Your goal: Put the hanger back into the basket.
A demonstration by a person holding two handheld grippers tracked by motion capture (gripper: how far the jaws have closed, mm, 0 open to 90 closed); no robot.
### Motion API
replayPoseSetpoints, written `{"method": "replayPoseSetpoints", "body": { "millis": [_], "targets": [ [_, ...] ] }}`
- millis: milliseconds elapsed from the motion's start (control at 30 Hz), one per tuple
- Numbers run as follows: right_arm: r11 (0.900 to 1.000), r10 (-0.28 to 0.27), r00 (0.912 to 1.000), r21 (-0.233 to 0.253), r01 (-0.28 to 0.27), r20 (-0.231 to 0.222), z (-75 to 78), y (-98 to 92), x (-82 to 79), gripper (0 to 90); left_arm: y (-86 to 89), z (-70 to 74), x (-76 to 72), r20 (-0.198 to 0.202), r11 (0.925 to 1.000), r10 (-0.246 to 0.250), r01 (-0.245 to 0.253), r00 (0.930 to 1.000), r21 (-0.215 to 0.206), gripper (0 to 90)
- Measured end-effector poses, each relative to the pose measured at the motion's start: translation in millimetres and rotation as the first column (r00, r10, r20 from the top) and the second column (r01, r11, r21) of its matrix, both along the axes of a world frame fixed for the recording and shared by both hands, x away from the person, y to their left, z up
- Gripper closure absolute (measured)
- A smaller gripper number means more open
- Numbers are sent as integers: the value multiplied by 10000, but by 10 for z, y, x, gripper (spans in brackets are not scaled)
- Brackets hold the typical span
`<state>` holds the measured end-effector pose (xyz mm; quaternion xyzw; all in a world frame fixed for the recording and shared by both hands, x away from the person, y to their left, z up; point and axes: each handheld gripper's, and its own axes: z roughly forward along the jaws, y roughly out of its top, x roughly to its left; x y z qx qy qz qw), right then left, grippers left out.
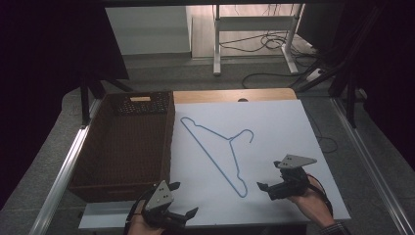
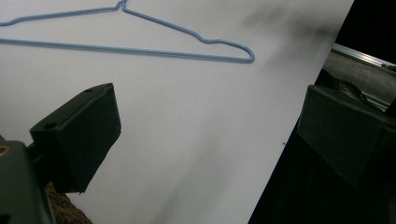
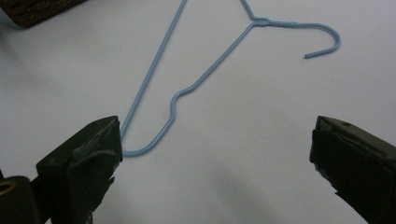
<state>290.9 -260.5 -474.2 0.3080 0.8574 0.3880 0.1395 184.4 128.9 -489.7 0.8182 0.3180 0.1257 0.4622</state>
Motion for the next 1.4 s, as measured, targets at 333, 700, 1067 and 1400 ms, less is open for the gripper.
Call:
{"method": "replayPoseSetpoints", "body": {
  "millis": [333,700,1067,1400],
  "targets": [
    [9998,-142,9998,-141,140,-114,-8,74,211,31,-2,-4,-1,44,10000,21,-21,10000,60,65],
    [9965,-685,9925,-537,633,-1008,-40,173,430,3,-11,-7,-3,73,9999,64,-65,10000,155,65],
    [9939,-732,9836,-938,582,-1650,-26,276,626,93,-13,-8,-3,75,9997,72,-74,9999,227,65],
    [9887,-1089,9681,-1252,820,-2258,-25,347,807,246,-16,-9,-3,84,9996,77,-79,9999,262,65]
  ]
}}
